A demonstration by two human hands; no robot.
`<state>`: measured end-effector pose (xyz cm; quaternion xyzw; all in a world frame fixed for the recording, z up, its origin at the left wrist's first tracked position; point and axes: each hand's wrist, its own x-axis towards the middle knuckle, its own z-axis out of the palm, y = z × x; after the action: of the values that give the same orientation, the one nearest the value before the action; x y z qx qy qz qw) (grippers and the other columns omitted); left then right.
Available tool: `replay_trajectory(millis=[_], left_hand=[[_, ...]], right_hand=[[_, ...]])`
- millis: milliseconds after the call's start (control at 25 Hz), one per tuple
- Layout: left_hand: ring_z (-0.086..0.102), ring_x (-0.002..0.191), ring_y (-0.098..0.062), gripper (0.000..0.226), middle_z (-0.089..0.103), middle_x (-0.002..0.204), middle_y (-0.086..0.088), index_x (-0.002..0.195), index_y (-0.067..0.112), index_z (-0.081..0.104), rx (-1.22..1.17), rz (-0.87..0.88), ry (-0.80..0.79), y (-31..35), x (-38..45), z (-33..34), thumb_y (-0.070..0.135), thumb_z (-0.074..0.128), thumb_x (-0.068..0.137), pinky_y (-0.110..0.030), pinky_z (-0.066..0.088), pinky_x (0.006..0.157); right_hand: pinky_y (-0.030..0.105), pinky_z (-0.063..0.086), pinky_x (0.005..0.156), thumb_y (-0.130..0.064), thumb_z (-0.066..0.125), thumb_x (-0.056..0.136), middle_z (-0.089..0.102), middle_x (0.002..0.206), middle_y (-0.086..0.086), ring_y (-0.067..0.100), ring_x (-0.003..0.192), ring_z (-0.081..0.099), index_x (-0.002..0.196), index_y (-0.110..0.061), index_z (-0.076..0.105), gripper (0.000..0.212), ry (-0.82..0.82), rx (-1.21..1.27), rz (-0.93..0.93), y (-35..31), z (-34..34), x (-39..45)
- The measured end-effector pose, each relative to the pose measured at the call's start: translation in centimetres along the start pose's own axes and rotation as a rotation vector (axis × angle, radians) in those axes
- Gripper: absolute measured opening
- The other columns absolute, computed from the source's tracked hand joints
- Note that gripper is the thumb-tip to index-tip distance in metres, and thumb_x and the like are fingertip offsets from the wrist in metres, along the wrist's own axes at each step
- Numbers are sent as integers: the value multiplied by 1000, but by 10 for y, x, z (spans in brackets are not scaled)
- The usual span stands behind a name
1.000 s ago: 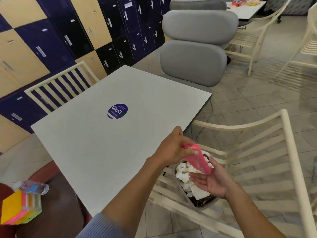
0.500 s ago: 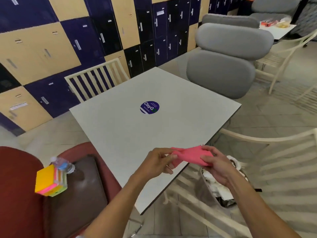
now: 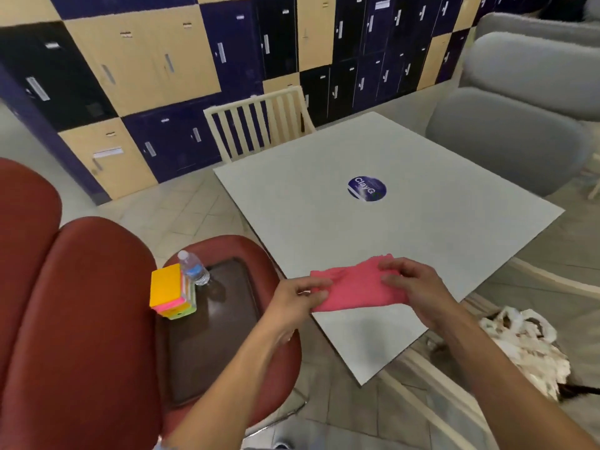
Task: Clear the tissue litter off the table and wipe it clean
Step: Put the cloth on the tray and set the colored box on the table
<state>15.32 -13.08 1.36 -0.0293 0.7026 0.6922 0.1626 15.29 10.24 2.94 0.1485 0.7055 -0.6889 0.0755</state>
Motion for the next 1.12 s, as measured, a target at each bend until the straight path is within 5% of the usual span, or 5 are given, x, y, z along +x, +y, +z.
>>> replay_trajectory(millis=[240,400,680,920,1120], left_hand=[[61,90,-9,46,61,111,-5,106,19,70,-30,-14,195,-42,-27,-99,-18,64,79,-18,50,83],[60,92,-9,47,58,106,0,115,18,65,128,-53,340,-75,-48,-155,-13,67,80,-11,47,83],[55,93,-8,40,58,110,4,112,17,72,456,-168,538,-135,-68,-237,-9,63,83,3,34,77],[53,83,-6,44,59,110,7,110,18,73,495,-312,598,-208,-64,-283,-12,59,81,-3,37,78],[59,95,-13,47,60,111,10,109,19,74,502,-396,585,-273,-52,-303,-14,54,81,-9,38,90]], right_hand=[[32,52,83,6,56,84,67,108,-5,13,99,62,88,-23,74,35,-155,-215,3,22,109,3],[20,46,71,8,56,83,66,97,-9,9,82,60,91,-21,74,35,-285,-396,-62,46,174,14],[0,39,68,5,58,82,64,104,-12,6,96,61,94,-27,74,37,-475,-593,-100,111,278,41],[14,40,87,7,58,82,59,105,-7,8,94,56,99,-24,73,38,-494,-710,-35,188,340,55],[14,43,85,13,55,76,64,99,-2,13,89,60,95,-20,74,42,-500,-780,-34,251,373,72]])
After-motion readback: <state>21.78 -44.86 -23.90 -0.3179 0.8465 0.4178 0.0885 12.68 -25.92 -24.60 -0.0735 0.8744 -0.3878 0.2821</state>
